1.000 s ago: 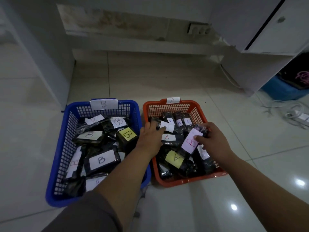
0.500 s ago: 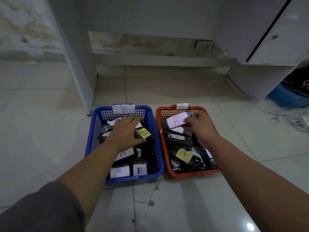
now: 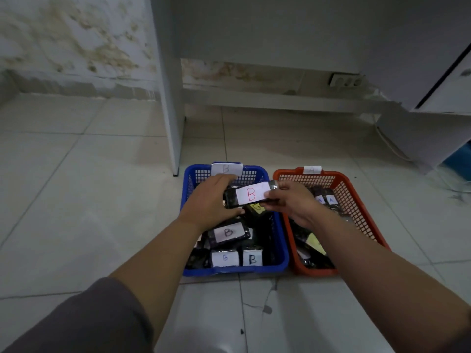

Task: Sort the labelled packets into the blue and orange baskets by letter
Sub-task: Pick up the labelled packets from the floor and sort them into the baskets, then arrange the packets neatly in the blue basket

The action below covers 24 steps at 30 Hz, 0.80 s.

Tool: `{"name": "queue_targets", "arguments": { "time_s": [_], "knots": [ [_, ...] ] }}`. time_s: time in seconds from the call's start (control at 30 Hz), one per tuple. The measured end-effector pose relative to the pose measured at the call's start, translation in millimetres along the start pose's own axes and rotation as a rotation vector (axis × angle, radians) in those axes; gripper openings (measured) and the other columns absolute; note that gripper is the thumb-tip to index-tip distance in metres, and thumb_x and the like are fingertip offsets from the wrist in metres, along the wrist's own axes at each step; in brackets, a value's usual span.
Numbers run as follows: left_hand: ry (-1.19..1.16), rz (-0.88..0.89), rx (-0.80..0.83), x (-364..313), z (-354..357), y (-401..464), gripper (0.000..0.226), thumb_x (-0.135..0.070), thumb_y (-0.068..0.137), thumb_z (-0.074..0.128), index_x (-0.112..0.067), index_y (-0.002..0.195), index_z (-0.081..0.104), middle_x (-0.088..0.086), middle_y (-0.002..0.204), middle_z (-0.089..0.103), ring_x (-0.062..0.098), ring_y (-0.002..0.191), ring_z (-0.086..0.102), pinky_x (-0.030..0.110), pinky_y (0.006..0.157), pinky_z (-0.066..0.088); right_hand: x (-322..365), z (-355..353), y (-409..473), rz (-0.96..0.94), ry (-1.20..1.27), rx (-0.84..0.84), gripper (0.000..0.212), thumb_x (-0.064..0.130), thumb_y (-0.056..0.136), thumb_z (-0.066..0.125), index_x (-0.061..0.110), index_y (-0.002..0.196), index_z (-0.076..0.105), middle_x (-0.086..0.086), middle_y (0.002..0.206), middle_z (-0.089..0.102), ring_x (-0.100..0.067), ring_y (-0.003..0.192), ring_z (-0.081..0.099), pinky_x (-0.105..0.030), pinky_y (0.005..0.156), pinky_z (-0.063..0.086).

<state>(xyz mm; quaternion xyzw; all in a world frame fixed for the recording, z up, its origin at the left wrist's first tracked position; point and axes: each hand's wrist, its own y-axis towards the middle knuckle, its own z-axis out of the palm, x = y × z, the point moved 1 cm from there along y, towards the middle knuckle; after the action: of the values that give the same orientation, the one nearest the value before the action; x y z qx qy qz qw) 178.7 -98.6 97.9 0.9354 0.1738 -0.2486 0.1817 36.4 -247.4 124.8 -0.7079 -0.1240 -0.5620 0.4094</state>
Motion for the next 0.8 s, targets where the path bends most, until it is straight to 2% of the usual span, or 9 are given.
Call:
{"name": "queue_targets", "arguments": {
  "time_s": [0.27, 0.37, 0.43, 0.5, 0.57, 0.63, 0.67, 0.73, 0.8],
  "knots": [
    [-0.193, -0.239, -0.089, 43, 21, -28, 0.045, -0.031, 0.073, 0.077, -0.018, 0.113, 0.062, 0.001, 0.111, 0.062, 0.018, 0.104, 0.056, 0.033, 0.088, 0.049, 5, 56, 12, 0.076, -0.234, 0.015, 0.030, -0.003, 0.083, 0.064, -0.002, 0.111, 0.051, -0.022, 0.100, 0.065, -0.025, 0.073, 0.068, -0.029, 0.062, 0.059],
    [-0.187, -0.267, -0.019, 47, 41, -42, 0.045, -0.030, 0.073, 0.075, -0.018, 0.114, 0.062, 0.002, 0.111, 0.061, 0.019, 0.103, 0.056, 0.029, 0.086, 0.046, -11, 65, 24, 0.124, -0.461, 0.023, 0.033, 0.004, 0.086, 0.064, 0.009, 0.113, 0.047, -0.021, 0.114, 0.062, -0.025, 0.082, 0.067, -0.034, 0.072, 0.057],
    [-0.134, -0.234, 0.014, 59, 46, -41, 0.046, -0.031, 0.071, 0.075, -0.016, 0.112, 0.063, 0.003, 0.109, 0.061, 0.020, 0.101, 0.056, 0.030, 0.084, 0.047, -25, 61, 23, 0.007, -0.663, 0.005, 0.060, 0.022, 0.088, 0.065, 0.015, 0.135, 0.031, -0.014, 0.134, 0.051, -0.026, 0.107, 0.059, -0.035, 0.090, 0.049],
    [-0.028, -0.199, 0.062, 74, 44, -35, 0.045, -0.032, 0.070, 0.075, -0.013, 0.110, 0.064, 0.007, 0.102, 0.061, 0.023, 0.094, 0.057, 0.032, 0.081, 0.047, -41, 51, 4, -0.217, -0.991, 0.107, 0.082, 0.041, 0.086, 0.064, 0.020, 0.147, 0.013, -0.005, 0.147, 0.036, -0.022, 0.131, 0.040, -0.035, 0.105, 0.036],
    [0.082, -0.153, 0.097, 88, 38, -28, 0.043, -0.034, 0.070, 0.074, -0.011, 0.106, 0.066, 0.009, 0.096, 0.062, 0.025, 0.089, 0.058, 0.035, 0.079, 0.048, -65, 34, -15, -0.408, -1.414, 0.327, 0.086, 0.056, 0.085, 0.053, 0.029, 0.150, 0.004, 0.001, 0.156, 0.020, -0.017, 0.142, 0.021, -0.035, 0.115, 0.020],
    [0.122, -0.106, 0.129, 97, 36, -29, 0.040, -0.035, 0.070, 0.072, -0.011, 0.103, 0.068, 0.009, 0.092, 0.064, 0.025, 0.084, 0.061, 0.035, 0.075, 0.049, -93, 11, -26, -0.518, -1.688, 0.485, 0.081, 0.065, 0.086, 0.033, 0.034, 0.149, -0.008, 0.006, 0.159, 0.005, -0.015, 0.146, 0.004, -0.034, 0.118, 0.002],
    [0.134, -0.086, 0.157, 100, 37, -32, 0.039, -0.036, 0.070, 0.071, -0.012, 0.101, 0.069, 0.008, 0.091, 0.065, 0.025, 0.083, 0.061, 0.034, 0.074, 0.050, -107, 1, -27, -0.595, -1.758, 0.505, 0.076, 0.062, 0.088, 0.028, 0.033, 0.148, -0.009, 0.007, 0.158, 0.009, -0.015, 0.146, 0.007, -0.034, 0.119, 0.004],
    [0.189, -0.051, 0.222, 103, 40, -38, 0.035, -0.039, 0.072, 0.066, -0.014, 0.097, 0.069, 0.006, 0.090, 0.066, 0.024, 0.082, 0.062, 0.033, 0.074, 0.049, -139, -12, -22, -0.624, -1.806, 0.489, 0.072, 0.050, 0.090, 0.028, 0.025, 0.150, -0.002, 0.006, 0.153, 0.030, -0.014, 0.140, 0.026, -0.036, 0.114, 0.024],
    [0.249, -0.032, 0.244, 103, 43, -38, 0.035, -0.039, 0.077, 0.064, -0.015, 0.102, 0.067, 0.006, 0.094, 0.065, 0.022, 0.085, 0.061, 0.033, 0.076, 0.047, -158, -13, -16, -0.632, -1.714, 0.445, 0.065, 0.043, 0.092, 0.028, 0.025, 0.151, 0.004, 0.006, 0.149, 0.037, -0.014, 0.136, 0.035, -0.035, 0.106, 0.027]
  ]
}}
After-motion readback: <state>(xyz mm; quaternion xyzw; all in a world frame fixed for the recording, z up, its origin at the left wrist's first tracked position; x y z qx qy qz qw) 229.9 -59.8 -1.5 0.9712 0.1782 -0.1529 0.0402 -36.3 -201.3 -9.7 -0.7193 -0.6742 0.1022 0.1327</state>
